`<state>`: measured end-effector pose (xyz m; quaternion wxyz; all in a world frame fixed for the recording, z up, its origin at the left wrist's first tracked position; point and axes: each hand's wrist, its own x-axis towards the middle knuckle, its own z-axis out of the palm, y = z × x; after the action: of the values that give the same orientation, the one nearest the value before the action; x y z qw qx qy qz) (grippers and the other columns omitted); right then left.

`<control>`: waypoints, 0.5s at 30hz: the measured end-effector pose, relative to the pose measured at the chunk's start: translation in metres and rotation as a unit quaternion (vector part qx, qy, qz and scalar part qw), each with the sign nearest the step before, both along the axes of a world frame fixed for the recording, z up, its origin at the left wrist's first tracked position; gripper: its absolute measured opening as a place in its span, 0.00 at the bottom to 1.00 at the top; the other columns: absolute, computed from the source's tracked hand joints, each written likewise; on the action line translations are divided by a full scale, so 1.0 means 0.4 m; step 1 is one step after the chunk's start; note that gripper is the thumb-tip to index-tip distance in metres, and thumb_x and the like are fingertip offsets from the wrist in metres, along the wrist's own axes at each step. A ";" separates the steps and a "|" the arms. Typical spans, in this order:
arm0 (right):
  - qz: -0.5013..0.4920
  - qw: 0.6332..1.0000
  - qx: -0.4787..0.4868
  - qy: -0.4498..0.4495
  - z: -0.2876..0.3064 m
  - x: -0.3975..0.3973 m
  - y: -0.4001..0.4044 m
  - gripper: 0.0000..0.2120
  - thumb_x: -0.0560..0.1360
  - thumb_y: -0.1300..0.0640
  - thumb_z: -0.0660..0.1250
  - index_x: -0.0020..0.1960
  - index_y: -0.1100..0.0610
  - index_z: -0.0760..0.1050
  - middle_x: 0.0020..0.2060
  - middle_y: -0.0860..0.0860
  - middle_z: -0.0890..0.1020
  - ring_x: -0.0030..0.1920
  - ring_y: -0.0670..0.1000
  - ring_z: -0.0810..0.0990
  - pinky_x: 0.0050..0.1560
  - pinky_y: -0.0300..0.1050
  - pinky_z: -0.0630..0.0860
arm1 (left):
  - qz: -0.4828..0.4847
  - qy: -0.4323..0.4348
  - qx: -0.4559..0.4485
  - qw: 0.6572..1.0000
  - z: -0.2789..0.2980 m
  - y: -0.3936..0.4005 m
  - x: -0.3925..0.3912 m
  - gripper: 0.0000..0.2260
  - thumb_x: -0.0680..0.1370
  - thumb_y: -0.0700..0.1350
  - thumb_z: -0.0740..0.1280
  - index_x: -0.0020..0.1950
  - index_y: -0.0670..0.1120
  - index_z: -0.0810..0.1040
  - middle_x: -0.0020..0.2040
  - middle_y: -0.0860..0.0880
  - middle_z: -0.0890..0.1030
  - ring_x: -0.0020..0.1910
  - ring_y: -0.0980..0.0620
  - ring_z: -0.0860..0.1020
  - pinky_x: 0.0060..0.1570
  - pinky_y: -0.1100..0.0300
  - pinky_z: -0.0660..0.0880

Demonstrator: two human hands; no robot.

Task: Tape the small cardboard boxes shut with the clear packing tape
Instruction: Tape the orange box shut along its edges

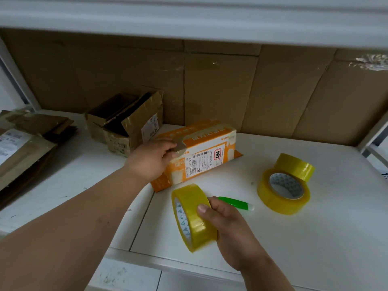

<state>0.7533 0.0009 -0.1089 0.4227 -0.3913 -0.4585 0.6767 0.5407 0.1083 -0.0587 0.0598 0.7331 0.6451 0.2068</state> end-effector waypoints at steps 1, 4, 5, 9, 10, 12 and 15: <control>0.001 1.000 0.001 0.004 -0.001 -0.001 -0.006 0.25 0.65 0.45 0.73 0.51 0.64 0.79 0.44 0.58 0.81 0.46 0.56 0.77 0.50 0.53 0.73 | 0.000 0.007 -0.003 1.000 0.001 0.000 0.000 0.19 0.82 0.52 0.62 0.72 0.51 0.73 0.74 0.54 0.69 0.73 0.52 0.67 0.68 0.57 0.67; 0.015 1.000 0.009 0.007 0.003 -0.007 -0.018 0.20 0.69 0.49 0.71 0.53 0.64 0.78 0.41 0.52 0.82 0.44 0.52 0.78 0.48 0.49 0.74 | 0.012 0.007 -0.013 1.000 -0.007 -0.008 0.007 0.22 0.82 0.56 0.59 0.75 0.50 0.69 0.77 0.53 0.65 0.77 0.51 0.61 0.73 0.55 0.61; 0.017 1.000 0.007 0.008 0.007 -0.009 -0.019 0.18 0.70 0.51 0.69 0.53 0.63 0.79 0.41 0.52 0.82 0.44 0.51 0.79 0.48 0.48 0.74 | 0.019 0.005 -0.016 1.000 -0.011 -0.015 0.009 0.25 0.82 0.59 0.57 0.77 0.50 0.66 0.78 0.52 0.63 0.78 0.48 0.59 0.74 0.52 0.59; 0.024 0.999 -0.004 0.033 0.010 0.000 -0.018 0.14 0.71 0.53 0.69 0.52 0.59 0.81 0.45 0.57 0.83 0.47 0.55 0.79 0.52 0.52 0.74 | 0.144 -0.119 0.013 0.982 -0.036 -0.089 0.026 0.31 0.78 0.58 0.66 0.78 0.53 0.60 0.75 0.45 0.63 0.74 0.39 0.62 0.70 0.43 0.64; 0.027 0.999 -0.005 0.037 0.009 0.002 -0.019 0.13 0.71 0.53 0.69 0.52 0.59 0.81 0.46 0.56 0.83 0.47 0.55 0.79 0.52 0.51 0.74 | 0.171 -0.200 0.028 0.964 -0.045 -0.115 0.036 0.29 0.77 0.55 0.70 0.75 0.51 0.66 0.69 0.44 0.69 0.69 0.39 0.67 0.66 0.44 0.68; 0.031 0.999 -0.004 0.043 0.006 0.006 -0.022 0.13 0.71 0.54 0.69 0.53 0.59 0.81 0.46 0.56 0.83 0.48 0.55 0.79 0.52 0.51 0.74 | 0.209 -0.382 -0.005 0.900 -0.057 -0.161 0.060 0.18 0.75 0.52 0.72 0.60 0.48 0.74 0.55 0.47 0.76 0.57 0.45 0.75 0.52 0.53 0.74; 0.037 0.999 0.004 0.038 0.005 0.011 -0.021 0.12 0.72 0.53 0.70 0.52 0.57 0.83 0.48 0.58 0.84 0.49 0.55 0.80 0.54 0.51 0.75 | 0.185 -0.512 -0.147 0.826 -0.070 -0.199 0.085 0.13 0.75 0.55 0.72 0.50 0.46 0.78 0.49 0.46 0.83 0.49 0.47 0.80 0.48 0.54 0.73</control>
<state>0.7577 -0.0077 -0.1070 0.4162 -0.3464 -0.4585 0.7047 0.5747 0.0286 -0.0866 0.4499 0.3715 0.6677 0.4624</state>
